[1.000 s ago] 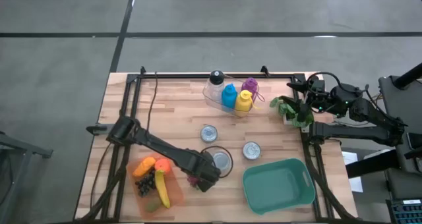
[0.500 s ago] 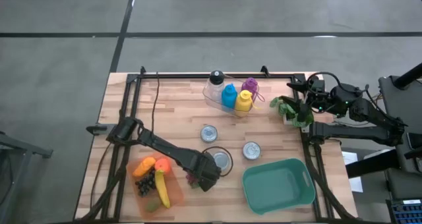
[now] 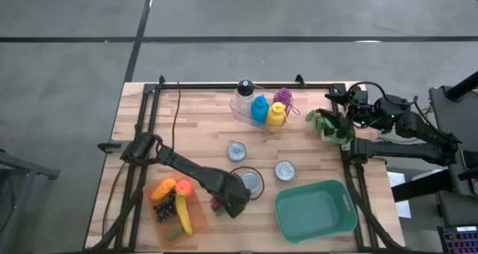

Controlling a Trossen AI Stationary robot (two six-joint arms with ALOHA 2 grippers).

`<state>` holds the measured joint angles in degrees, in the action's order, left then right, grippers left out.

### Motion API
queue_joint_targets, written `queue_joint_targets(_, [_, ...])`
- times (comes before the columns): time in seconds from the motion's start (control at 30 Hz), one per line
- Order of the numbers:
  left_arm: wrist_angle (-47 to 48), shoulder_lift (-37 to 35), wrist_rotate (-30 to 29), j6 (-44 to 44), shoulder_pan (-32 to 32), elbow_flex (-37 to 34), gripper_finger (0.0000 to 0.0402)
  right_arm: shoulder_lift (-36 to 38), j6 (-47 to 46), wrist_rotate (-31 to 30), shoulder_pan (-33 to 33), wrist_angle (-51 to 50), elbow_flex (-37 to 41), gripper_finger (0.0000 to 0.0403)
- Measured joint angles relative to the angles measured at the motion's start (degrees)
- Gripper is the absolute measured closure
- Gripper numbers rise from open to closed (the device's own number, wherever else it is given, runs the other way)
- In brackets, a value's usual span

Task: Pick & Place Food Item
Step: Put the purple grapes into the orange bin

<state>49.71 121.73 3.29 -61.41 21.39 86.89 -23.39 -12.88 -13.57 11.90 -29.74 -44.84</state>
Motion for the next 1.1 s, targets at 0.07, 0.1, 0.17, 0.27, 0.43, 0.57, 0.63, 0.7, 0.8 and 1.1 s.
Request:
queue_joint_targets(0.07, [-0.5,0.0,0.3,0.0,0.0,0.0,0.0200,0.0,0.0,0.0,0.0,0.0,0.0,0.0074])
queue_joint_targets(0.1, [-0.5,0.0,0.5,0.0,0.0,0.0,0.0209,0.0,0.0,0.0,0.0,0.0,0.0,0.0074])
queue_joint_targets(0.17, [-0.5,0.0,0.7,0.0,0.0,0.0,0.0225,0.0,0.0,0.0,0.0,0.0,0.0,0.0074])
queue_joint_targets(0.27, [-0.5,-0.3,0.9,0.0,0.0,0.0,0.0244,0.0,0.0,0.0,0.0,0.0,0.0,0.0074])
queue_joint_targets(0.43, [-0.2,-0.8,0.9,0.0,0.0,0.2,0.0256,0.0,0.0,0.0,0.0,0.0,0.0,0.0074])
queue_joint_targets(0.57, [0.1,-1.2,1.2,0.0,-0.1,0.2,0.0258,0.0,0.0,0.0,0.0,0.0,0.0,0.0074])
queue_joint_targets(0.63, [0.7,-1.9,1.4,-0.1,-0.1,0.2,0.0258,0.0,0.0,0.0,0.0,0.0,0.0,0.0074])
queue_joint_targets(0.7, [1.7,-3.1,1.5,-0.1,-0.2,0.2,0.0258,0.0,0.0,0.0,0.0,0.0,0.0,0.0074])
queue_joint_targets(0.8, [3.9,-5.6,1.4,-0.1,-0.4,0.2,0.0258,0.0,0.0,0.0,0.0,0.0,0.0,0.0074])
queue_joint_targets(1.1, [12.4,-14.8,-0.7,-3.3,-0.3,0.1,0.0258,0.0,0.0,0.0,0.0,0.0,0.0,0.0074])
